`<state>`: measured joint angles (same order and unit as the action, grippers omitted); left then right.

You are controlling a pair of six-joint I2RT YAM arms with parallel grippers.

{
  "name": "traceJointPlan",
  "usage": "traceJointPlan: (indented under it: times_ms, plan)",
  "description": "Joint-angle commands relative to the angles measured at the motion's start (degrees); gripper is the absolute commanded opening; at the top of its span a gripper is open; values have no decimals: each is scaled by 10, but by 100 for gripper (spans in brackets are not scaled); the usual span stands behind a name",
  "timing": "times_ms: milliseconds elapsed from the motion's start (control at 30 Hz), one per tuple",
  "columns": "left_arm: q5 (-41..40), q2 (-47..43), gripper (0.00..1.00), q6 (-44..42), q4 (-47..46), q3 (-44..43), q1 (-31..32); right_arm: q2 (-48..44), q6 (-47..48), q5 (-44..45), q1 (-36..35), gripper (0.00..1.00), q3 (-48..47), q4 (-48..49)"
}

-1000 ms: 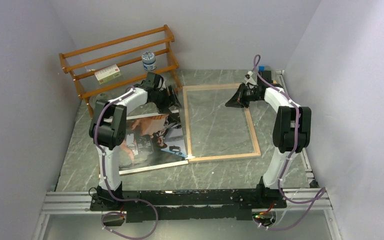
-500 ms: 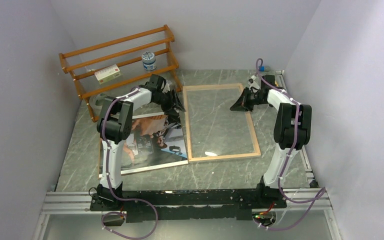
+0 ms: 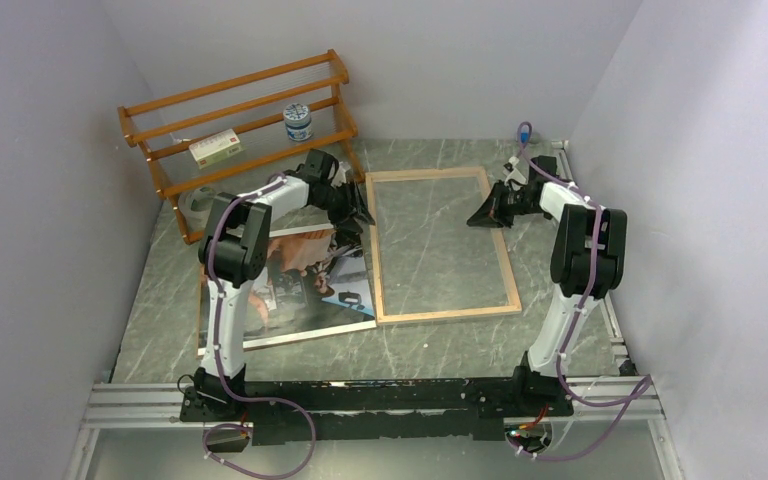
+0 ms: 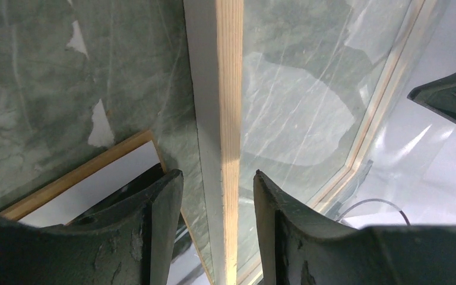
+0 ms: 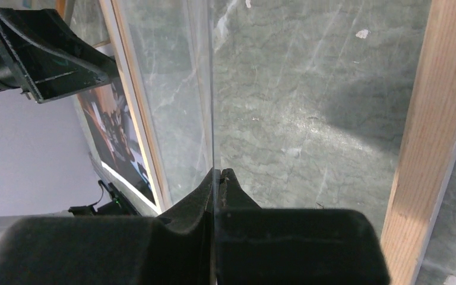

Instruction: Put the photo into the frame

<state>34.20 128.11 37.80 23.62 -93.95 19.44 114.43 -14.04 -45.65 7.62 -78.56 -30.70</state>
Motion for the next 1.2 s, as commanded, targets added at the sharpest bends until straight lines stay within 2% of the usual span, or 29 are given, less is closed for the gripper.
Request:
traceJointPlan:
  times_ms: [0,267,533,900,1167]
  plan:
    - [-7,10,53,-22,11,-25,9,-9,17,-34,-5,0,11,56]
    - [-23,14,52,-25,19,-26,10,-56,12,-60,-10,0,70,121]
    - [-39,18,47,-30,32,-26,11,-73,-27,-56,-10,1,77,157]
    - [-37,24,47,-30,35,-27,11,-91,-67,-51,-9,1,111,222]
    - [-43,31,45,-28,38,-28,12,-128,-71,-89,-9,1,146,284]
